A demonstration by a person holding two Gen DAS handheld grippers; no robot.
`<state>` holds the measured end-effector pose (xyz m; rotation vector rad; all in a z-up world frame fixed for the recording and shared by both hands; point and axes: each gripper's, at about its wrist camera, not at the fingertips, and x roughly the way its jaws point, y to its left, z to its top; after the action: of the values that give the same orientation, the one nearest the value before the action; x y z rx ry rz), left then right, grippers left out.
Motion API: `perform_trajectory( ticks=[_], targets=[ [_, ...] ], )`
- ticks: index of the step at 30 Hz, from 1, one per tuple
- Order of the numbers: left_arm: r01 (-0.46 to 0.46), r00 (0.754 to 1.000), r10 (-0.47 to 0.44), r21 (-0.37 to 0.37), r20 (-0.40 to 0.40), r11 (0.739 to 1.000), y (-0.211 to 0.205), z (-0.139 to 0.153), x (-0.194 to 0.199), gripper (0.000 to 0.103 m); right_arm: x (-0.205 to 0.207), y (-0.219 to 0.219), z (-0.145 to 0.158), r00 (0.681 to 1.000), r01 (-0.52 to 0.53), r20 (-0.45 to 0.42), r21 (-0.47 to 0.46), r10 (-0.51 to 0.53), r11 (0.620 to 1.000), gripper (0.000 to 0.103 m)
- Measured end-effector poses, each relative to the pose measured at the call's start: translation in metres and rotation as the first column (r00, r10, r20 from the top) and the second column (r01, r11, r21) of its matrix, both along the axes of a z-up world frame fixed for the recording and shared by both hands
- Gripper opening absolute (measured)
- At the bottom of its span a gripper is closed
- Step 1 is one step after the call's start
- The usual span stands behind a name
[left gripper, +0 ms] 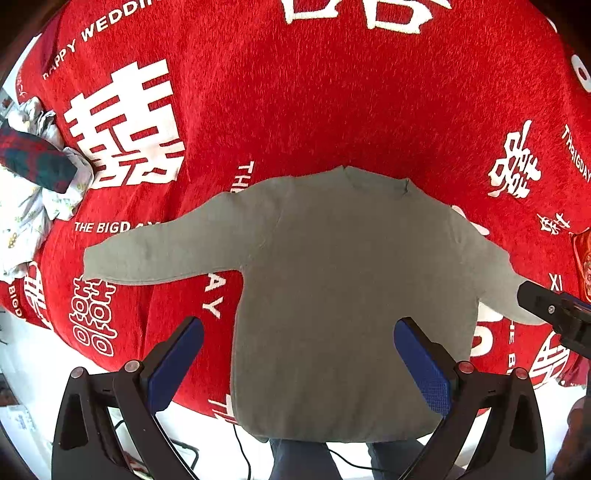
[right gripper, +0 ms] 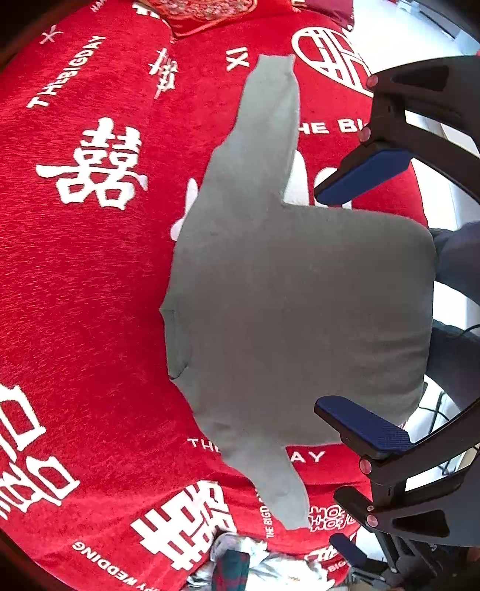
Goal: Fold small clothes
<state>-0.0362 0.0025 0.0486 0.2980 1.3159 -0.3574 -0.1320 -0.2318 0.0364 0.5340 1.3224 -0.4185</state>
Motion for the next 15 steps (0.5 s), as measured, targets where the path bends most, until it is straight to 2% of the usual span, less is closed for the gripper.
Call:
perform_trajectory(
  ticks=[6,15],
  targets=[
    [-0.039,0.999,0.039,0.025,-0.005,0.999,0.0024,-0.0021,-0.0001,0.103,0.004,0.0057,-0.005,1.0,-0.015,-0.023,0.006,0.015,1.0,0.103],
    [-0.026,1.0,0.025,0.031,0.014,0.999,0.0004,-0.0008,-0.0012,0.103,0.0031,0.0015,-0.004,1.0,-0.003,-0.017,0.007,0.003,1.0,0.103]
  ],
)
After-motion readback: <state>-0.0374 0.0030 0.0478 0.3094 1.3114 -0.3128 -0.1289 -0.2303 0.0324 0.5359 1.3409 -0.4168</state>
